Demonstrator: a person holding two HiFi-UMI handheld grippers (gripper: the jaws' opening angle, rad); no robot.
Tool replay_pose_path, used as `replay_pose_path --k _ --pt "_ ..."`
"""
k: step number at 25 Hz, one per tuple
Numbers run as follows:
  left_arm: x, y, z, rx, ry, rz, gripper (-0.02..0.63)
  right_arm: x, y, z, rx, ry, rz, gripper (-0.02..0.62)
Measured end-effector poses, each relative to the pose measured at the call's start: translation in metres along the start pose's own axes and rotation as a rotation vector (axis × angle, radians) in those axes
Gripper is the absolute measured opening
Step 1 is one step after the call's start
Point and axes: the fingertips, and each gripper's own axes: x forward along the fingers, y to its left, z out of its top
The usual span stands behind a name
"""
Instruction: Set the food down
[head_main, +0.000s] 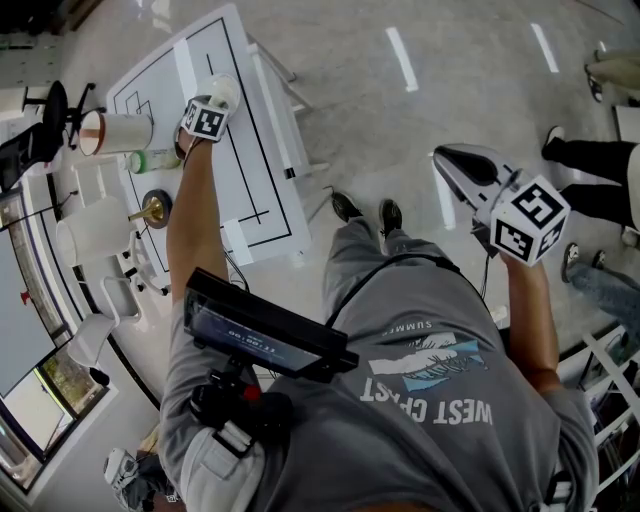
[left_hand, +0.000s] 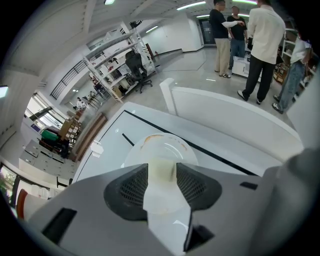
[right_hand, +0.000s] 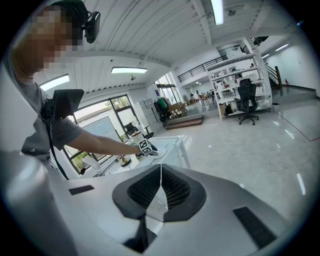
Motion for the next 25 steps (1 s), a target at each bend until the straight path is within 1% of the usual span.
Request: replay_pose_path --k 5,9,14,18,22,25 --pt "-0.013 0.003 0.004 -0.03 -0.035 0.016 0.164 -0.001 0.002 0.0 -0.008 -0.004 0.015 0.008" --pt "-0.033 0.007 0.013 -0.075 -0.091 0.031 0.164 -0.003 0.005 0.003 -0.017 -0.01 0.035 0.008" --pt "-0.073 0.01 0.031 -0.056 -0.165 0.083 0.164 -0.003 0.011 0.009 -0.037 -0.027 0.07 0.008" --pt "-0.119 0.013 0.055 -0.059 -0.289 0.131 0.164 0.0 0.018 0.017 -0.062 -0.044 0.109 0.008" --pt "-0.176 0.004 0.078 -0.071 -0.419 0.165 0.163 0.0 0.027 0.024 -0.086 -0.058 0.148 0.008" --pt "-0.224 -0.003 0.093 -0.1 -0.528 0.192 0.163 0.001 0.036 0.031 -0.106 -0.069 0.185 0.008"
